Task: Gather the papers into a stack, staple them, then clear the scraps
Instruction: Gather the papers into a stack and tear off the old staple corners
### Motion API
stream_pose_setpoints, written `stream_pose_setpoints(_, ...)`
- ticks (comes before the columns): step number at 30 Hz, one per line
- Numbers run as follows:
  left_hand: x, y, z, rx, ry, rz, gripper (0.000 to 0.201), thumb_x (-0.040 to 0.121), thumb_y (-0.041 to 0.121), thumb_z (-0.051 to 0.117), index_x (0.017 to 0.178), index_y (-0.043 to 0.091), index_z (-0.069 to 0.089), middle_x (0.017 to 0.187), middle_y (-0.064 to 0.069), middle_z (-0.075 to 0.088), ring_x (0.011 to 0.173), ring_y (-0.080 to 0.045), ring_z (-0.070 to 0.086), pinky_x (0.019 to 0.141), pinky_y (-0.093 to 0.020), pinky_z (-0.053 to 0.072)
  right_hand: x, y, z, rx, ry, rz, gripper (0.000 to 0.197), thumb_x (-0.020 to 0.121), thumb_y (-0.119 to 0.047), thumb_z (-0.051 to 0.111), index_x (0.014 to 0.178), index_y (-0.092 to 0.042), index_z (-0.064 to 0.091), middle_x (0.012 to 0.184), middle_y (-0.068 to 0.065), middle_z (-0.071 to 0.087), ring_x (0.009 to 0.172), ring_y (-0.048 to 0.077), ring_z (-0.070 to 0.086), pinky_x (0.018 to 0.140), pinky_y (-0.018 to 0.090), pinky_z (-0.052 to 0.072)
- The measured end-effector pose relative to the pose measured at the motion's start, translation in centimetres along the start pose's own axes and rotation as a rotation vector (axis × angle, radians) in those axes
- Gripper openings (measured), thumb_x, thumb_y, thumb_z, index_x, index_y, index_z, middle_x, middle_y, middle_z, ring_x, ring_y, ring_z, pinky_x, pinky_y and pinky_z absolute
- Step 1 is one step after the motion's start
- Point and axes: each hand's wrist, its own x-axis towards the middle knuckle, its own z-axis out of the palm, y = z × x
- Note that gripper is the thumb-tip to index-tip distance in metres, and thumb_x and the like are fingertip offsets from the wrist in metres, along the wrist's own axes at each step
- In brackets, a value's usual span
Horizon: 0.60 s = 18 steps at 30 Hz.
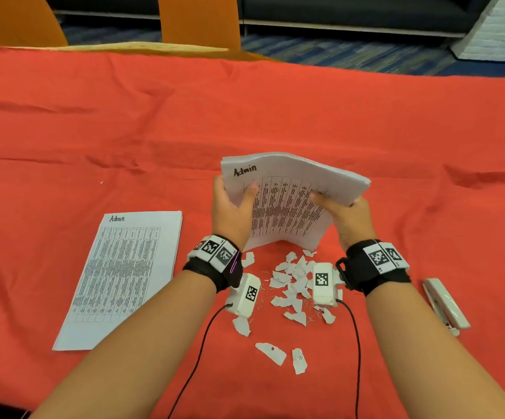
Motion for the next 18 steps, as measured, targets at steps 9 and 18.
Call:
stream_pose_setpoints(9, 0.2, 0.0, -0.2, -0.006, -0.027, -0.057, 0.033, 0.089, 0.012, 0.063, 0.115, 0.024, 0.047, 0.112, 0.006, 0.063, 0.105, -0.009, 0.060, 0.100, -0.031, 0.046, 0.1, 0.7, 0.0, -0.012, -0.032, 0.045, 0.031, 0.073, -0.004, 0.079, 0.095, -0.023, 0.070, 0.102, 0.000, 0.075, 0.102, 0.018, 0.069, 0.089, 0.036, 0.054)
stream_pose_setpoints(18, 0.0, -2.2, -0.4, -0.050, -0.020, -0.137, 0.030, 0.091, 0.010, 0.059, 0.118, 0.019, 0.052, 0.114, 0.003, 0.066, 0.103, -0.006, 0.063, 0.090, -0.025, 0.049, -0.1, 2.4, 0.4, -0.057, -0.026, 0.097, 0.033, 0.075, -0.001, 0.076, 0.094, -0.027, 0.069, 0.102, -0.005, 0.073, 0.099, 0.013, 0.068, 0.088, 0.034, 0.053)
